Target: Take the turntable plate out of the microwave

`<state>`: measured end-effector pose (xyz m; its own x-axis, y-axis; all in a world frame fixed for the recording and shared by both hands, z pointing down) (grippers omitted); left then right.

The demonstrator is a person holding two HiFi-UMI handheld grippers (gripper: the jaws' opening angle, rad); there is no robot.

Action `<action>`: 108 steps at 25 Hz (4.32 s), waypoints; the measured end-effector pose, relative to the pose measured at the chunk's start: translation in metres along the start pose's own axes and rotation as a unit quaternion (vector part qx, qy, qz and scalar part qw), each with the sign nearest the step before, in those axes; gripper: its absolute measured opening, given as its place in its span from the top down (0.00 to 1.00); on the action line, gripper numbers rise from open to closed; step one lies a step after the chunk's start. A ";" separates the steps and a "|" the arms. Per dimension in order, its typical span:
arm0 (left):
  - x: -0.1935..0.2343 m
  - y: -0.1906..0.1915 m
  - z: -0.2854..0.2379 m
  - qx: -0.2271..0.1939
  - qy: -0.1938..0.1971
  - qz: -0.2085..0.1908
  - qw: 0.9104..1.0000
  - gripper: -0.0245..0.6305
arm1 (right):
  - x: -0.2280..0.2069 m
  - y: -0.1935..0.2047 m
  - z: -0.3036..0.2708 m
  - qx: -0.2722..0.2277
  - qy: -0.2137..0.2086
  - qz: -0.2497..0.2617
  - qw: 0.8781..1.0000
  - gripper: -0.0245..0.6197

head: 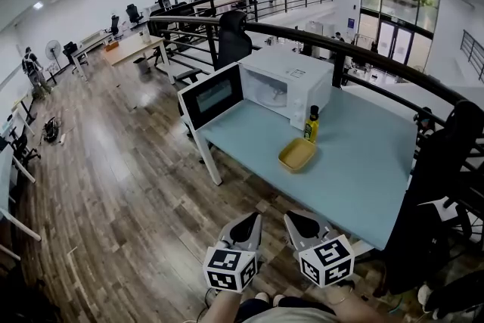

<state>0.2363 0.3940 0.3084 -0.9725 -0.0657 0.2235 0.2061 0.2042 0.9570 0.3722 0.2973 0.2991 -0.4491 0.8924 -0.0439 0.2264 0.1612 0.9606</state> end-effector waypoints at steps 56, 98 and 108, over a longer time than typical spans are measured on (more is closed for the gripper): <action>0.331 -0.072 -0.197 0.038 0.116 0.008 0.993 0.96 | -0.044 -0.066 -0.361 0.002 0.088 -0.047 0.995 0.94; 0.402 -0.060 -0.410 0.137 0.194 0.021 0.971 0.96 | -0.190 -0.017 -0.497 0.049 0.153 -0.285 0.945 0.83; 0.422 -0.054 -0.420 0.162 0.217 0.014 0.963 0.96 | -0.206 -0.002 -0.529 0.008 0.182 -0.406 0.896 0.74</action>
<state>-0.1398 -0.0554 0.4284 -0.8162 -0.4426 0.3713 0.1189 0.5002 0.8577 0.0069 -0.1100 0.4516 -0.7229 0.2830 -0.6303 -0.2902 0.7036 0.6487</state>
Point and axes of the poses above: the fingertips, and each gripper's own axes: z backward along the fingers, x to its left, y out of its underside, the point moved 9 cm from there along z, backward along the fingers, and after that the axes turned 10 degrees about y, right-handed, at the moved point
